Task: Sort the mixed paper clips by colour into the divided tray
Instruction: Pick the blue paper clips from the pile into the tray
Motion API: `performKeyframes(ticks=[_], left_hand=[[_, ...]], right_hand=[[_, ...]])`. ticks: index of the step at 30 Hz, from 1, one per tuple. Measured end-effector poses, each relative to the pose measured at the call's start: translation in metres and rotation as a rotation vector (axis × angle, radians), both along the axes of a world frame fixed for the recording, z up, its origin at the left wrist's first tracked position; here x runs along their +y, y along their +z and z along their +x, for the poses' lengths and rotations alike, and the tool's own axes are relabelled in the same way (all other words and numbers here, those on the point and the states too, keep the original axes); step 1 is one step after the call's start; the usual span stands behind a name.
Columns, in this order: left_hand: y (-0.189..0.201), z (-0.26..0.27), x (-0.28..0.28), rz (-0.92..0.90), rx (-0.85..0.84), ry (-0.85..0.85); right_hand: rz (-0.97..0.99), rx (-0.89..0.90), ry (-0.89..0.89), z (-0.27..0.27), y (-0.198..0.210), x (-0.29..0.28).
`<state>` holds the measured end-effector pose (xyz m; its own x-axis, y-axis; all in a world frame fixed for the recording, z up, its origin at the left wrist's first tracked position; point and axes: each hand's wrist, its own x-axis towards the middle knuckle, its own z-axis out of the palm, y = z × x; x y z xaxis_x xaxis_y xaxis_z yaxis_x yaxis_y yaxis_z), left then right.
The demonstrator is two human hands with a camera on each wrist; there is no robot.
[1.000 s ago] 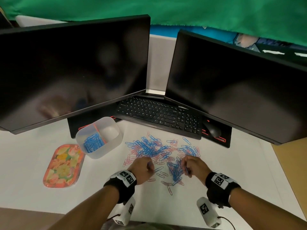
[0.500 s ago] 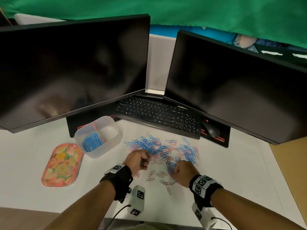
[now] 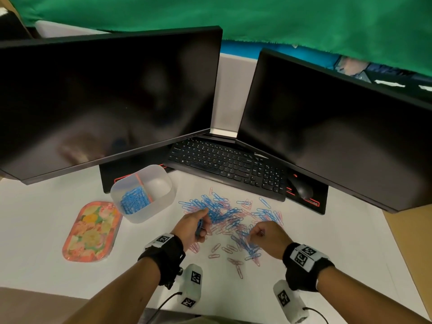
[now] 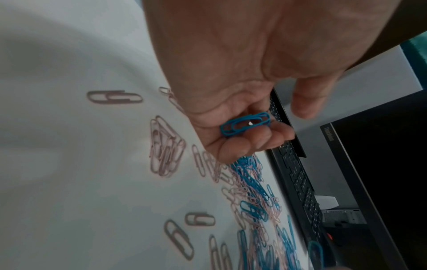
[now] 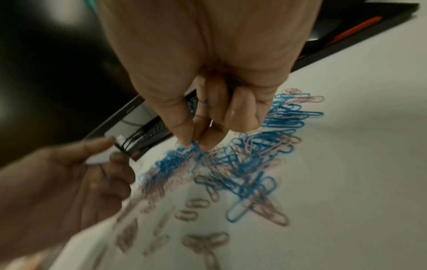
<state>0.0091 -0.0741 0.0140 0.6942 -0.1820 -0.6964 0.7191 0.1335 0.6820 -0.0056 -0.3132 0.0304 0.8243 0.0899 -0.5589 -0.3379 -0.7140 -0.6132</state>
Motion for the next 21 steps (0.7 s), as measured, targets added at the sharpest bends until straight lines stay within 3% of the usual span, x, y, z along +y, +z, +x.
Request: performKeyframes(ticks=[5, 11, 16, 21], left_hand=[[0.010, 0.000, 0.006, -0.051, 0.021, 0.104], [0.038, 0.006, 0.037, -0.117, 0.015, 0.335], [0.059, 0.016, 0.087, 0.021, -0.073, 0.561], [0.073, 0.022, 0.126, 0.118, -0.090, 0.725]], right_hand=[[0.352, 0.159, -0.189, 0.014, 0.027, 0.018], [0.715, 0.321, -0.241, 0.042, 0.039, 0.090], [0.721, 0.396, -0.181, 0.070, 0.050, 0.174], [0.532, 0.367, -0.018, 0.091, 0.056, 0.242]])
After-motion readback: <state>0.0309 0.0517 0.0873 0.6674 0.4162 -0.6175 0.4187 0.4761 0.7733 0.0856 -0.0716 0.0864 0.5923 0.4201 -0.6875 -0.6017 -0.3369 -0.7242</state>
